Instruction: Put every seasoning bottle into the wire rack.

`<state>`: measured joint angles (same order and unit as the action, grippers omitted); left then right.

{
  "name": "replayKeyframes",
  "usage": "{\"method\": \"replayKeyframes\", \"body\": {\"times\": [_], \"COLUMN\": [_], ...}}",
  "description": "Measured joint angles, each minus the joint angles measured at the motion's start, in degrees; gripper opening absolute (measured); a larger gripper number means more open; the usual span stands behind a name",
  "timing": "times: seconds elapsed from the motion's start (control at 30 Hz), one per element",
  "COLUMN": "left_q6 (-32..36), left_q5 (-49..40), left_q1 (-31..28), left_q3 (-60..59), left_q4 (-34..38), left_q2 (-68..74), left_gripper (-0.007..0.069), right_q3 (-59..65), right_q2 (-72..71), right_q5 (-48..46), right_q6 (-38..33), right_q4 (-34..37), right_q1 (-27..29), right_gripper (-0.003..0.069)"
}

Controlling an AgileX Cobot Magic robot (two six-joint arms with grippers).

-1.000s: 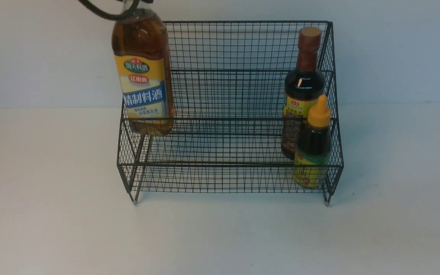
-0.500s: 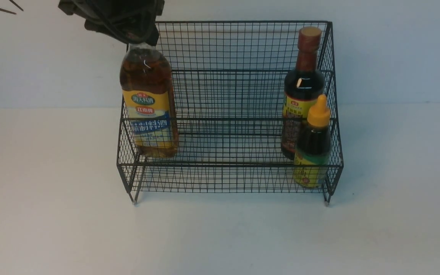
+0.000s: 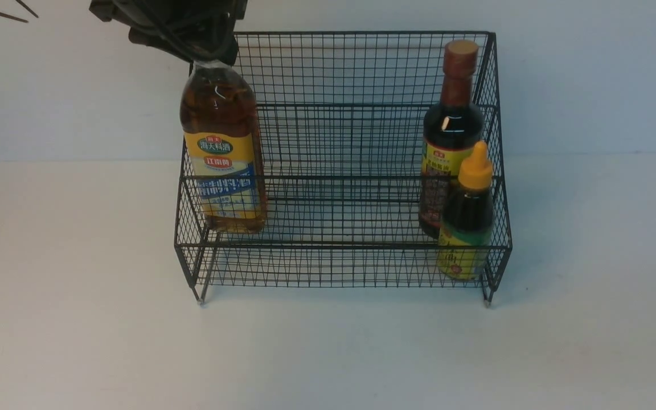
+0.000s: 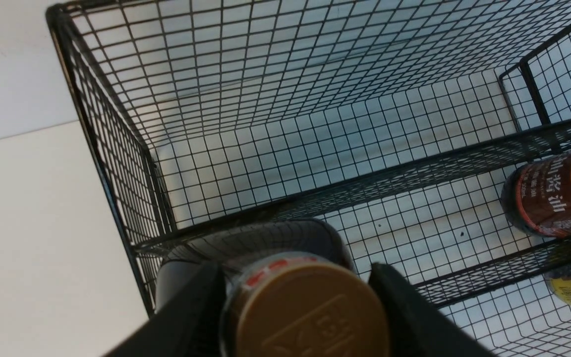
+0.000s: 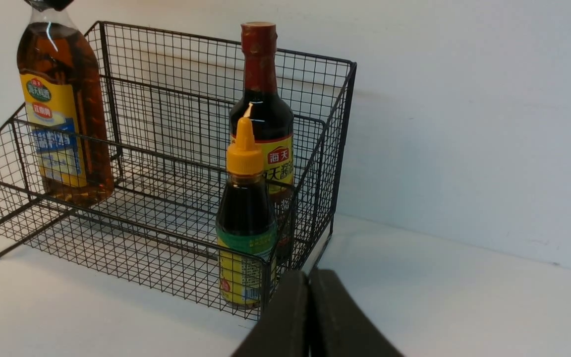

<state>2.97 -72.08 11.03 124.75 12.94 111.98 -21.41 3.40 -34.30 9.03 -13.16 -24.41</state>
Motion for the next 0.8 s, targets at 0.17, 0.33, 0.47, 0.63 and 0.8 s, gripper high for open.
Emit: {"method": "replayKeyframes", "body": {"times": [0.17,0.33,0.47,0.63,0.8], "left_q6": [0.2,0.2,0.3,0.4,0.4], "left_q5": [0.1,0.5,1.0,1.5,1.3], "left_q1": [0.0,0.0,0.0,0.0,0.0], "left_q3": [0.1,0.1,0.4,0.6,0.6], "left_q4": [0.0,0.0,0.1,-0.1,-0.1], "left_q2": [0.0,-0.2,-1.9,-7.1,-13.5], "left_gripper": [0.0323,0.0377,0.0487,0.0578,0.0544], "right_q3": [0.0,0.0,0.0,0.0,0.0], "right_q2": [0.0,0.0,0.0,0.0,0.0], "right_q5": [0.0,0.0,0.0,0.0,0.0], "right_q6": [0.0,0.0,0.0,0.0,0.1], "right_q4": [0.0,0.0,0.0,0.0,0.1], "right_q1": [0.0,0.0,0.0,0.0,0.0], "right_gripper": [-0.0015,-0.0015,-0.0015,-0.0015,-0.0015]}}
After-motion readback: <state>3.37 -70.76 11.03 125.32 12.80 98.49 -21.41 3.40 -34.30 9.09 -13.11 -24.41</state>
